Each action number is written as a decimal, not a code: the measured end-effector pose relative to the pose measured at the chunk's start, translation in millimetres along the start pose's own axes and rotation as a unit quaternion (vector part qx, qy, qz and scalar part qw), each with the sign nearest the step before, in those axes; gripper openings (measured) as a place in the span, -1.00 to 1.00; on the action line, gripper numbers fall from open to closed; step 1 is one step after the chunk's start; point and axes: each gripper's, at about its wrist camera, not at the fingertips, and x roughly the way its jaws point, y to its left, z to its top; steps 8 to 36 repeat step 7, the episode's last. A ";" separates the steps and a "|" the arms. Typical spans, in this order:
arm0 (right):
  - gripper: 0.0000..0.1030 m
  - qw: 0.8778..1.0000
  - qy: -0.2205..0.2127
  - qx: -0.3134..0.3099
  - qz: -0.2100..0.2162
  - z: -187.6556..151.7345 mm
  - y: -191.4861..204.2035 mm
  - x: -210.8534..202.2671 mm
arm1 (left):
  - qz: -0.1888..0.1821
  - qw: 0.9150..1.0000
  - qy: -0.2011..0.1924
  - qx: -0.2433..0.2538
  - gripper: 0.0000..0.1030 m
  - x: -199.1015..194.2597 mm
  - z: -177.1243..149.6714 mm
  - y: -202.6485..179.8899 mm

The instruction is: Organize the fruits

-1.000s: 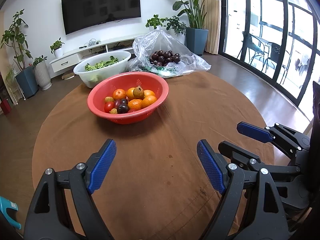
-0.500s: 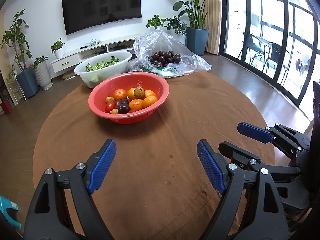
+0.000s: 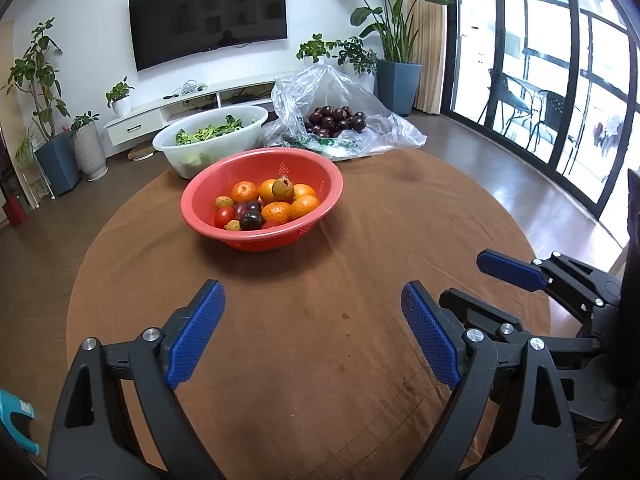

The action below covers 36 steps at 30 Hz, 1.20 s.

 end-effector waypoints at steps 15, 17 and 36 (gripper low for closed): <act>0.04 1.000 0.000 0.001 0.000 -0.1 0.0 0.0 | -0.001 1.000 -0.009 -0.004 0.74 -0.8 0.9 1.3; 0.04 1.000 0.000 0.001 0.000 -0.1 0.0 0.0 | -0.001 1.000 -0.009 -0.004 0.74 -0.8 0.9 1.3; 0.04 1.000 0.000 0.001 0.000 -0.1 0.0 0.0 | -0.001 1.000 -0.009 -0.004 0.74 -0.8 0.9 1.3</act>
